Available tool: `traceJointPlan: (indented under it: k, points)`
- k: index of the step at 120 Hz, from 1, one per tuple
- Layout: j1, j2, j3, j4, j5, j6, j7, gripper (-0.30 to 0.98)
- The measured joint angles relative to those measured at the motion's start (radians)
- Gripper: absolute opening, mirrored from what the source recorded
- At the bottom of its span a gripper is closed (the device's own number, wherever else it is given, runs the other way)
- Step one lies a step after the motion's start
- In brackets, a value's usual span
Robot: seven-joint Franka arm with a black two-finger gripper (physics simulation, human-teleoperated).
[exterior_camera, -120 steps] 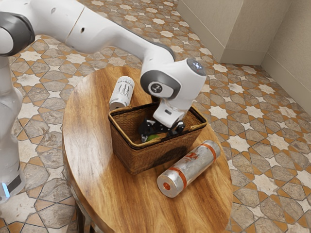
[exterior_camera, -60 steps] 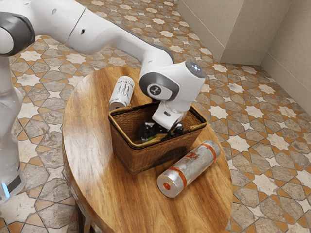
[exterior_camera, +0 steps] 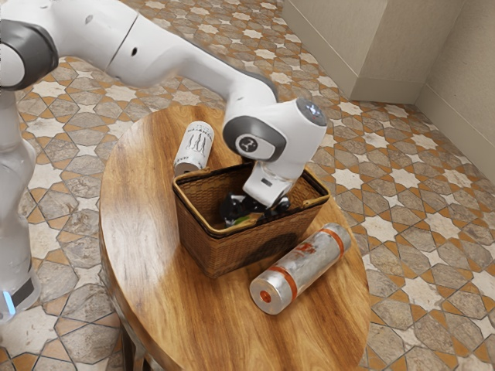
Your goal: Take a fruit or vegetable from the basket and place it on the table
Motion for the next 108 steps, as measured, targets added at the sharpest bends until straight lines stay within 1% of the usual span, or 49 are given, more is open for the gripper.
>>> traceJointPlan:
  k: [16,44,61,71,83,91,101,108]
  points:
    - [-0.003,0.019,0.003,-0.002,0.0,0.011,-0.002,0.55]
    - [-0.015,0.02,0.018,-0.003,0.001,0.022,-0.005,0.49]
    - [-0.051,-0.026,0.059,0.007,0.003,0.015,-0.005,0.45]
    - [-0.039,-0.047,0.076,0.03,0.005,-0.002,-0.005,0.44]
    - [0.006,-0.054,0.08,0.122,0.018,-0.049,-0.005,0.43]
    - [0.014,-0.055,0.08,0.191,0.027,-0.092,-0.006,0.43]
    - [0.0,-0.055,0.087,0.314,0.035,-0.157,-0.007,0.41]
    - [-0.042,-0.053,0.139,0.404,0.037,-0.199,-0.007,0.42]
